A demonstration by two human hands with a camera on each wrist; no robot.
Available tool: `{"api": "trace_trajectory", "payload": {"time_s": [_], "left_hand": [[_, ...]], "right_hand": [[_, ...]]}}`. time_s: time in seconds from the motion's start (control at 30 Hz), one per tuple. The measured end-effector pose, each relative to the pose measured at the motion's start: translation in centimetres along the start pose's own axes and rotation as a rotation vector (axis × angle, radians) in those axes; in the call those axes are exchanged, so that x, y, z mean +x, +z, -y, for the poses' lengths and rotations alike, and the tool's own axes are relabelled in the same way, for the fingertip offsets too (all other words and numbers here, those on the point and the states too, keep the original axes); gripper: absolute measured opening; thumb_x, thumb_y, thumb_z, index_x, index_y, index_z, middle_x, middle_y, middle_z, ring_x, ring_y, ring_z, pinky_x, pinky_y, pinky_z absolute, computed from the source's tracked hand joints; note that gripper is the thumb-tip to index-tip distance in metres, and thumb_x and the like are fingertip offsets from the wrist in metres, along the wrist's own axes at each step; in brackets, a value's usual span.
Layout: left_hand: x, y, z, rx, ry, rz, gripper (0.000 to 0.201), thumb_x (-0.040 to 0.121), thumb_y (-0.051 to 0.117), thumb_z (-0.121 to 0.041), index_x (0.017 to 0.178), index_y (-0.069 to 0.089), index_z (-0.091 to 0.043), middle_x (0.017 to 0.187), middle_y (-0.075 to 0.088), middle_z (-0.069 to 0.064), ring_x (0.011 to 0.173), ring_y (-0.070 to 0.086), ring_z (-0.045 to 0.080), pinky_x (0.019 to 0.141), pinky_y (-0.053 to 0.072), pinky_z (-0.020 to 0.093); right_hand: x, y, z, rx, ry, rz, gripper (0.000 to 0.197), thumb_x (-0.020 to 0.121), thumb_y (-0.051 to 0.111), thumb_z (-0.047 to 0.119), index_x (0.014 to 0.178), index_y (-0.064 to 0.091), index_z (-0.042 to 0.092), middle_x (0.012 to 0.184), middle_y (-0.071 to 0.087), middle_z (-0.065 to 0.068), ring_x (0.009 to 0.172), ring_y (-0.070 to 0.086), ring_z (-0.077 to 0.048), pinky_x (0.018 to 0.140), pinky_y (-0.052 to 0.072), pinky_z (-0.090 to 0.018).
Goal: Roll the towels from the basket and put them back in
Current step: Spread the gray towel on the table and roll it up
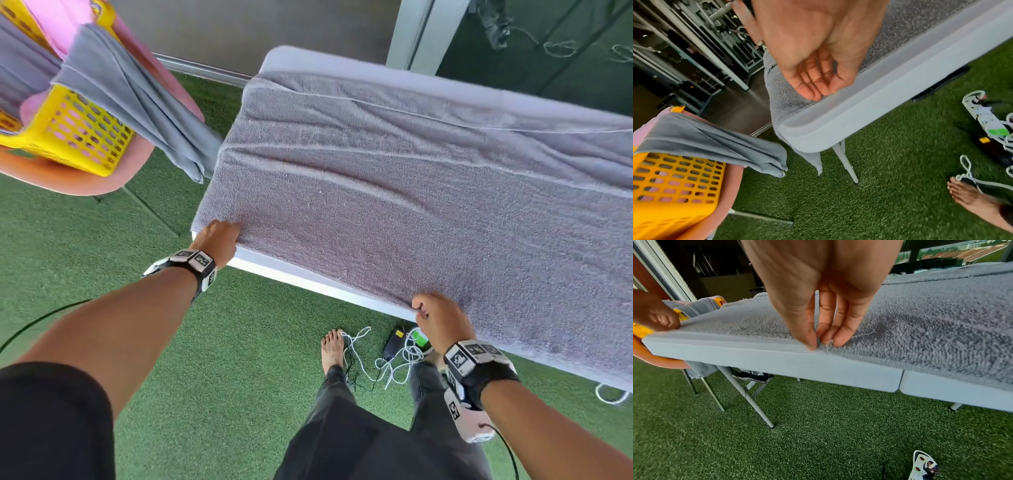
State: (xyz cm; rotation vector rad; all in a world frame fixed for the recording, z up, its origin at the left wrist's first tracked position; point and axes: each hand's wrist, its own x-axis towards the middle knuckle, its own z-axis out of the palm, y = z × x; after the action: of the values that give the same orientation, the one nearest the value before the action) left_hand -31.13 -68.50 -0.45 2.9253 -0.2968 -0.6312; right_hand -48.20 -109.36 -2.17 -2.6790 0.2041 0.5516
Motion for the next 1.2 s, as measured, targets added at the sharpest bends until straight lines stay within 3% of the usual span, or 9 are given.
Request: {"api": "trace_trajectory", "payload": {"time_s": [0.1,0.2,0.27,0.53,0.67,0.87,0.93,1.1,1.2], "left_hand": [[-0.2,-0.1,0.5,0.029,0.033,0.014,0.009,0.086,0.054,0.007,0.085,0.061,0.001,0.077,0.057,0.010,0.071,0.056,0.021,0.072,0.056,0.037],[0.0,0.2,1.7,0.013,0.052,-0.099,0.027,0.082,0.053,0.012,0.104,0.060,-0.002,0.100,0.060,0.012,0.089,0.057,0.025,0.077,0.054,0.040],[0.5,0.1,2.3,0.004,0.061,-0.127,0.039,0.080,0.050,0.016,0.114,0.058,-0.002,0.104,0.061,0.014,0.094,0.058,0.028,0.079,0.053,0.039],[1.8,0.3,3.4,0.027,0.076,-0.119,0.028,0.083,0.048,0.016,0.093,0.067,-0.003,0.078,0.063,0.012,0.071,0.059,0.025,0.062,0.052,0.033],[1.6,0.1,3.6,-0.007,0.089,-0.090,0.024,0.084,0.050,0.014,0.090,0.065,-0.004,0.077,0.061,0.009,0.069,0.057,0.022,0.063,0.048,0.028],[-0.3,-1.1,3.4,-0.098,0.035,-0.111,0.012,0.086,0.054,0.003,0.089,0.064,-0.004,0.080,0.065,0.009,0.070,0.061,0.020,0.069,0.055,0.033],[-1.7,-1.7,3.8,-0.126,0.021,-0.093,0.011,0.086,0.056,0.003,0.089,0.064,-0.005,0.081,0.064,0.006,0.070,0.060,0.018,0.070,0.053,0.028],[-4.7,-1.8,5.2,-0.161,-0.023,0.005,0.009,0.084,0.064,-0.001,0.086,0.064,-0.010,0.082,0.064,0.005,0.066,0.060,0.010,0.053,0.041,0.013],[-6.1,-0.3,6.5,-0.174,-0.023,0.033,0.015,0.084,0.064,-0.001,0.098,0.064,-0.008,0.097,0.063,0.008,0.081,0.060,0.012,0.065,0.046,0.014]], "right_hand": [[0.0,-0.2,0.1,0.012,-0.009,0.014,0.009,0.088,0.061,0.009,0.092,0.067,0.014,0.086,0.058,0.002,0.070,0.058,-0.014,0.068,0.050,-0.029],[-0.1,-0.1,-0.1,0.022,-0.018,0.006,0.008,0.087,0.064,0.010,0.091,0.067,0.016,0.088,0.060,0.003,0.071,0.060,-0.012,0.070,0.055,-0.032],[-0.1,0.0,-0.2,0.012,-0.009,0.018,0.006,0.088,0.063,0.011,0.091,0.067,0.016,0.088,0.060,0.004,0.071,0.060,-0.011,0.070,0.055,-0.029],[0.6,0.1,-0.2,0.029,0.058,0.045,0.006,0.088,0.064,0.013,0.088,0.066,0.019,0.087,0.061,0.006,0.072,0.061,-0.011,0.073,0.056,-0.034],[0.7,-0.1,0.1,0.031,0.067,0.057,0.006,0.086,0.067,0.013,0.085,0.066,0.019,0.086,0.062,0.005,0.072,0.061,-0.011,0.071,0.055,-0.030],[-0.2,-1.4,0.6,0.074,0.032,0.089,0.009,0.084,0.067,0.009,0.081,0.063,0.016,0.077,0.059,0.010,0.066,0.054,0.000,0.057,0.035,-0.011],[-1.0,-1.9,0.9,0.081,-0.013,0.085,0.011,0.084,0.068,0.010,0.080,0.061,0.017,0.076,0.057,0.011,0.066,0.054,0.001,0.056,0.038,-0.012],[-2.8,-2.3,1.4,0.079,-0.079,0.153,0.016,0.082,0.071,0.013,0.075,0.058,0.019,0.074,0.058,0.010,0.066,0.056,0.000,0.058,0.042,-0.013],[-3.4,-1.5,1.3,0.055,-0.056,0.293,0.012,0.088,0.065,0.018,0.081,0.060,0.026,0.077,0.058,0.015,0.071,0.058,0.004,0.065,0.050,-0.014]]}}
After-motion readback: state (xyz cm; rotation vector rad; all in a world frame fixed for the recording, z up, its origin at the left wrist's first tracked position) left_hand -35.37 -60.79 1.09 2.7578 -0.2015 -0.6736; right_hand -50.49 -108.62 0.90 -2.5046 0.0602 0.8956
